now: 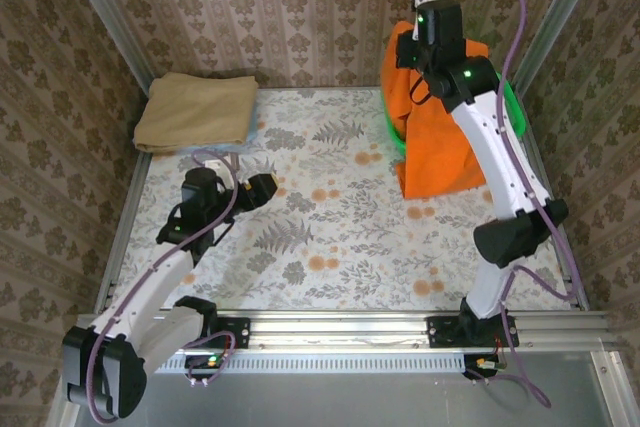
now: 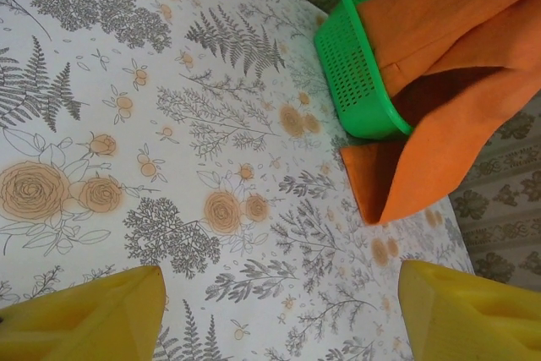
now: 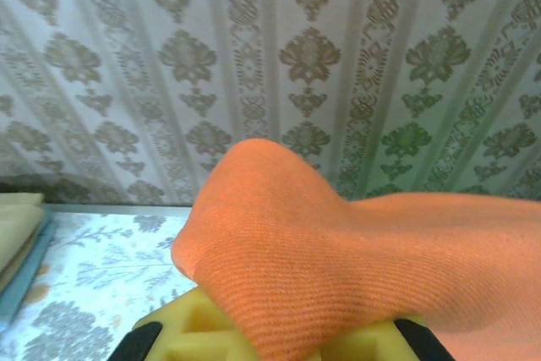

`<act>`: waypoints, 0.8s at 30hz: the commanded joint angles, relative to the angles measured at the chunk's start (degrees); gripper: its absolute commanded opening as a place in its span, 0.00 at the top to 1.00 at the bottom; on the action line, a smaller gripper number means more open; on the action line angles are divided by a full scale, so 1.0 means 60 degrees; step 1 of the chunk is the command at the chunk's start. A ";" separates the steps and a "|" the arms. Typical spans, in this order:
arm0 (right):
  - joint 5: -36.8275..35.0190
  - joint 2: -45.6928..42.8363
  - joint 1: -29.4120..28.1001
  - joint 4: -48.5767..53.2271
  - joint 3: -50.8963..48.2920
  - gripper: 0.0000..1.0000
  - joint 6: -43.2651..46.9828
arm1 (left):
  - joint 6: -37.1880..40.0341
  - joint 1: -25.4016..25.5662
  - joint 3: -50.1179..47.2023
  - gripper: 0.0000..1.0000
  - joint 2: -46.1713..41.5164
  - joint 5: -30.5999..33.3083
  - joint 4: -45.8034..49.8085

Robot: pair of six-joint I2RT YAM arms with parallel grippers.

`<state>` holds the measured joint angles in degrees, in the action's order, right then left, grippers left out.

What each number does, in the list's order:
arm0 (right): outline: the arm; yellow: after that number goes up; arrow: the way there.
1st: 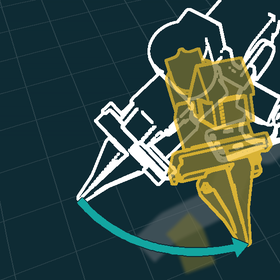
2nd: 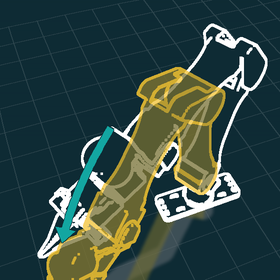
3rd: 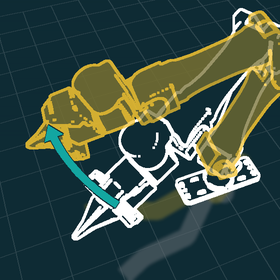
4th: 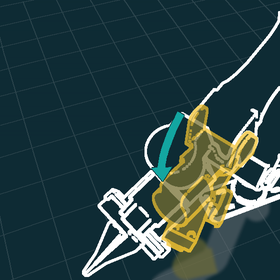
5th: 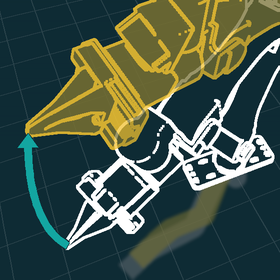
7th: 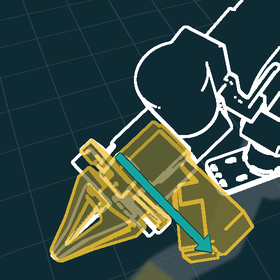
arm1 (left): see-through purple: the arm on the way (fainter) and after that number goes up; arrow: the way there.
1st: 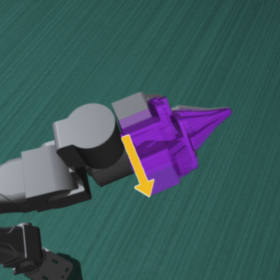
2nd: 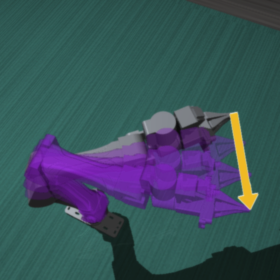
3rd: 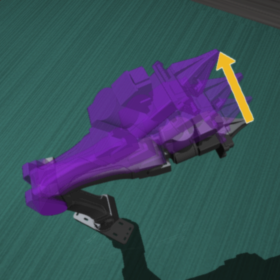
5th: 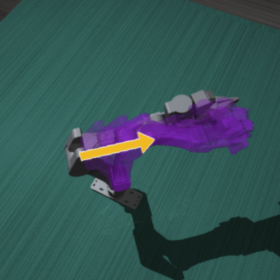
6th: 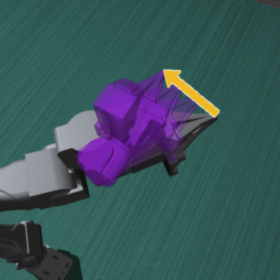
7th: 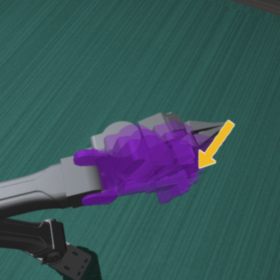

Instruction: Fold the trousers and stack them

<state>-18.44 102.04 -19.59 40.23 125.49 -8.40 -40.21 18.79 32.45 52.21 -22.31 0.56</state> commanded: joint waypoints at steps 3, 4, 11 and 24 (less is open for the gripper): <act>0.0836 -0.1574 -0.1133 -0.0856 -0.0544 1.00 -0.0069 | 0.0276 0.0077 0.0381 0.27 -0.0587 0.0382 0.0424; 0.0916 -0.1730 -0.1353 -0.0948 -0.0764 1.00 -0.0107 | 0.0337 0.0076 0.0450 0.27 -0.0668 0.0444 0.0564; -0.0294 -0.2852 -0.2498 -0.1796 -0.1814 1.00 0.0609 | 0.0588 0.0077 0.0916 0.26 -0.1148 0.0662 0.1318; 0.1406 -0.4375 -0.6006 -0.3691 -0.6945 1.00 -0.2088 | 0.0718 -0.0200 0.1357 0.25 -0.2397 0.3160 0.3533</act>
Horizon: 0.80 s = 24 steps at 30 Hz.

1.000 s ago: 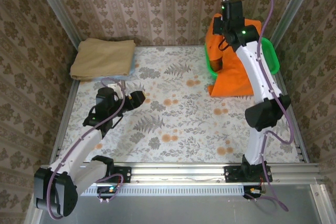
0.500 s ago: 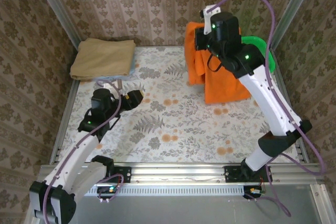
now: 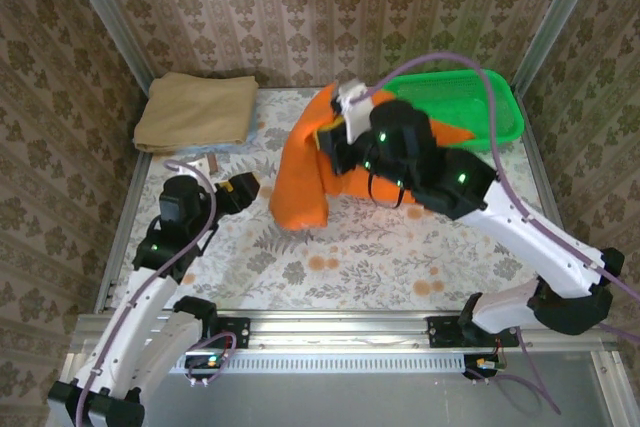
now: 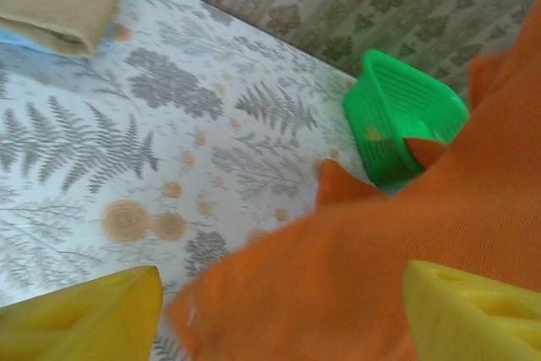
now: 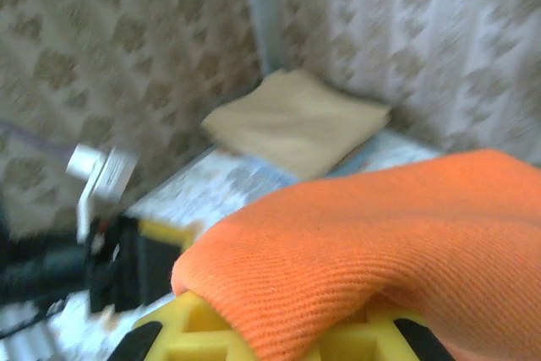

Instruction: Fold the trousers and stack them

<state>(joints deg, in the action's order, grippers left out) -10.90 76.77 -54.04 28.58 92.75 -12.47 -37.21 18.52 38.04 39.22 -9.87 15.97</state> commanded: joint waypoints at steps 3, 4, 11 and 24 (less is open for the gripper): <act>0.0477 -0.0088 -0.0458 -0.2541 -0.3193 0.83 -0.2631 | 0.0209 -0.0531 0.0510 0.24 -0.0271 0.1182 0.1377; 0.0580 -0.0105 -0.0519 -0.2696 -0.3626 0.77 -0.2744 | 0.0233 -0.0656 0.0540 0.23 -0.0253 0.1090 0.1460; -0.2083 -0.1298 -0.0618 -0.0671 -0.4461 0.56 -0.2181 | 0.0211 -0.0978 0.0439 0.24 0.0249 0.0368 0.1587; -0.2148 -0.0926 0.4689 -0.0024 -0.5027 0.24 -0.3326 | 0.0360 -0.0074 0.0466 0.22 0.1233 -0.0558 0.1314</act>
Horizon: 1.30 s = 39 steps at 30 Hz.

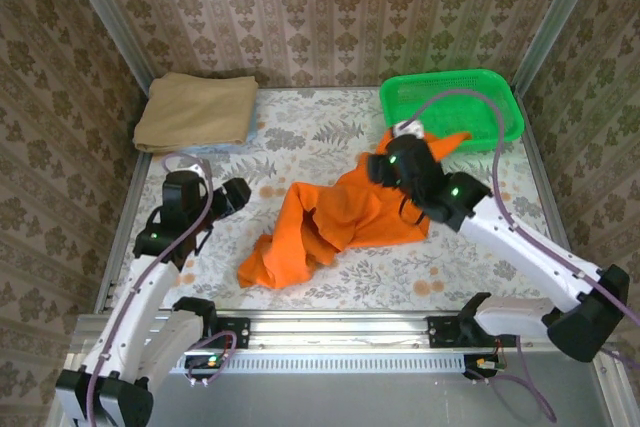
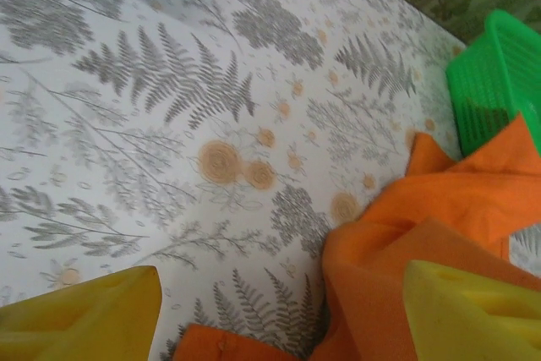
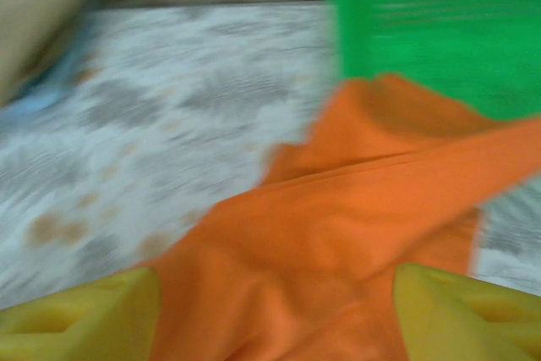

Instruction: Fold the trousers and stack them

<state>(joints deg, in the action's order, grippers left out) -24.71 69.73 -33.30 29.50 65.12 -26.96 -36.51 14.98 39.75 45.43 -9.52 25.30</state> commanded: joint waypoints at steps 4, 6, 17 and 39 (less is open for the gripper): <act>0.1623 0.0982 0.2516 -0.0812 -0.0611 0.23 -0.1117 | 0.0841 0.2639 0.0523 0.14 0.0580 -0.0390 -0.0004; 0.2741 0.1115 0.2223 -0.1126 -0.0719 0.24 -0.0957 | 0.1029 0.3458 0.0651 0.08 0.0483 0.0144 0.0479; 0.1131 0.0776 -0.5213 -0.0217 -0.0329 0.33 -0.0250 | 0.0531 -0.0825 0.1981 0.10 0.0484 0.0383 0.2603; 0.1713 0.9556 -0.6927 0.1112 0.5545 0.34 0.3318 | -0.0796 -0.6833 0.1323 0.14 0.1355 -0.3703 0.1090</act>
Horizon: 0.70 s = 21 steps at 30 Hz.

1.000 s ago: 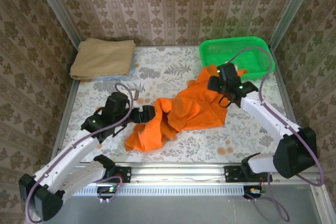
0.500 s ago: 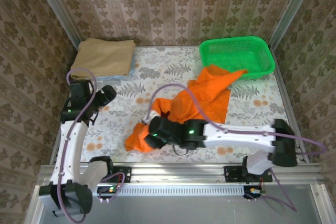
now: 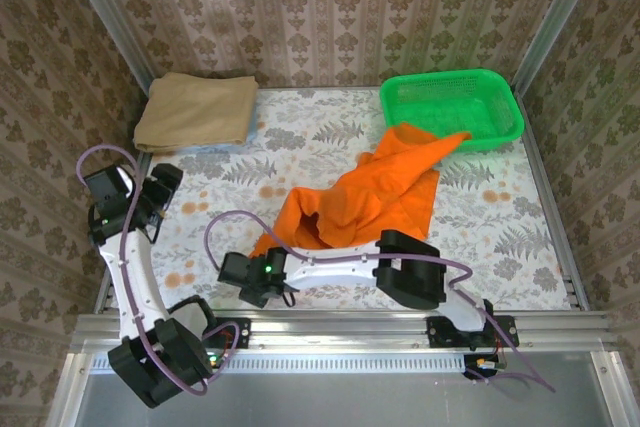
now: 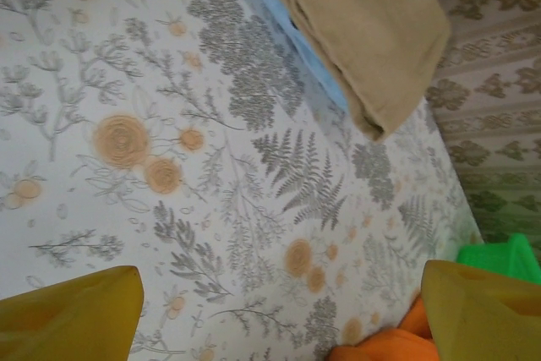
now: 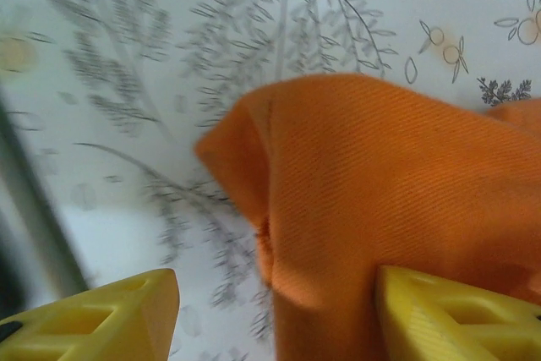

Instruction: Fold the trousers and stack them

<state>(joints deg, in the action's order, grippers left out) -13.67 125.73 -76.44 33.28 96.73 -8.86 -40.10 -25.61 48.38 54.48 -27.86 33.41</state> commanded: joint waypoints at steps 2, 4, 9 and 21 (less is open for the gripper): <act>-0.0254 0.0347 0.0425 0.0462 0.0201 0.37 0.0248 | -0.0110 -0.0106 -0.0096 0.14 -0.0200 -0.0571 -0.0240; -0.0327 0.0442 0.0597 0.0499 0.0137 0.57 0.0250 | -0.0099 -0.0123 -0.0122 0.14 -0.0244 -0.0597 -0.0286; -0.0287 -0.0405 0.0901 0.0526 -0.0066 1.00 0.0316 | -0.0114 -0.0127 -0.0168 0.15 -0.0349 -0.0706 -0.0498; -0.1303 -0.3836 0.2646 0.2634 0.4608 1.00 0.1174 | -0.0328 0.0169 -0.0456 0.19 -0.0580 -0.1298 -0.1412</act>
<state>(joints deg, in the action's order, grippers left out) -16.43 106.94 -61.47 43.94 114.45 -5.61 -40.99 -25.74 47.16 52.21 -33.23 28.47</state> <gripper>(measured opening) 0.094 0.814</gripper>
